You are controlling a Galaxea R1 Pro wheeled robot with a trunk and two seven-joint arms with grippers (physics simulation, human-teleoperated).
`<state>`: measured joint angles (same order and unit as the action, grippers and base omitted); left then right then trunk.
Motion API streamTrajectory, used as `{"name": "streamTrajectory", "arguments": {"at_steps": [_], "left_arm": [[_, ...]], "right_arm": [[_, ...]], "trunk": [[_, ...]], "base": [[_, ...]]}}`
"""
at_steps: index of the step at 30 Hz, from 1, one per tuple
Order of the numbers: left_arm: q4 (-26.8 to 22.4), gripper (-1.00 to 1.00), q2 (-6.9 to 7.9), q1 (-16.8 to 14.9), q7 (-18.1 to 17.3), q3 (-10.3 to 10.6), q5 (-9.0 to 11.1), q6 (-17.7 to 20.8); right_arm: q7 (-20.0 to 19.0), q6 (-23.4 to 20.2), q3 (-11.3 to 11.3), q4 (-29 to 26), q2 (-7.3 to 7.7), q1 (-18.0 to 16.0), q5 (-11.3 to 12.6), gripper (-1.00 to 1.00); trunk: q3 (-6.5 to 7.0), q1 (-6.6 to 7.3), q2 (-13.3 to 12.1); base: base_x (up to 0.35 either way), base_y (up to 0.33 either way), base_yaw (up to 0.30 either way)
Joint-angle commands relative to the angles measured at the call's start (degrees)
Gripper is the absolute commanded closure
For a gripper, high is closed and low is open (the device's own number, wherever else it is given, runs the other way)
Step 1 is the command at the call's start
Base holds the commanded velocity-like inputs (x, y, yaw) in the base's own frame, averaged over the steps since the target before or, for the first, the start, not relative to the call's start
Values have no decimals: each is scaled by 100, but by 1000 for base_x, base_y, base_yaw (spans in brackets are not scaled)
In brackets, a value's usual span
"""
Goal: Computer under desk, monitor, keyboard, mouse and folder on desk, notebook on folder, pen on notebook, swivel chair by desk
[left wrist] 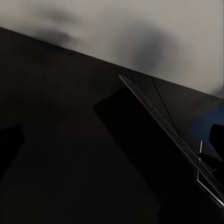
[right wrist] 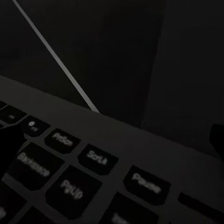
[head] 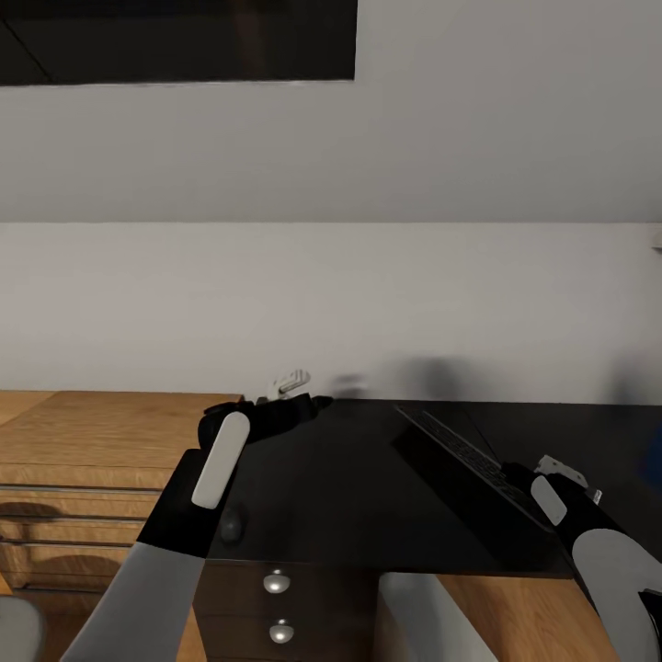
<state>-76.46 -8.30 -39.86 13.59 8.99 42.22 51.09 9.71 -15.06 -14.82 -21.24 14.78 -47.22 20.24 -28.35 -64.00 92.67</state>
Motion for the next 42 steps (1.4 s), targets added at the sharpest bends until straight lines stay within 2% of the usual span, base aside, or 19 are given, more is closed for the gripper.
{"name": "streamTrajectory", "arguments": {"at_steps": [1, 13, 42], "left_arm": [[22, -100, 1, -5, 54, 0, 60, 12], [139, -100, 4, -5, 39, -3, 49, -11], [140, -100, 4, -9, 39, -3, 58, -13]], "right_arm": [[31, -24, -12, 85, -1, 2, 95, -100], [31, -23, -12, 85, -1, 2, 95, -100], [31, -23, -7, 85, -10, 2, 95, -100]], "trunk": [[-8, 0, 3], [-8, 0, 3], [-8, 0, 3]], "base": [[0, 0, 0], [-85, 56, 0], [-12, 68, 0]]}}
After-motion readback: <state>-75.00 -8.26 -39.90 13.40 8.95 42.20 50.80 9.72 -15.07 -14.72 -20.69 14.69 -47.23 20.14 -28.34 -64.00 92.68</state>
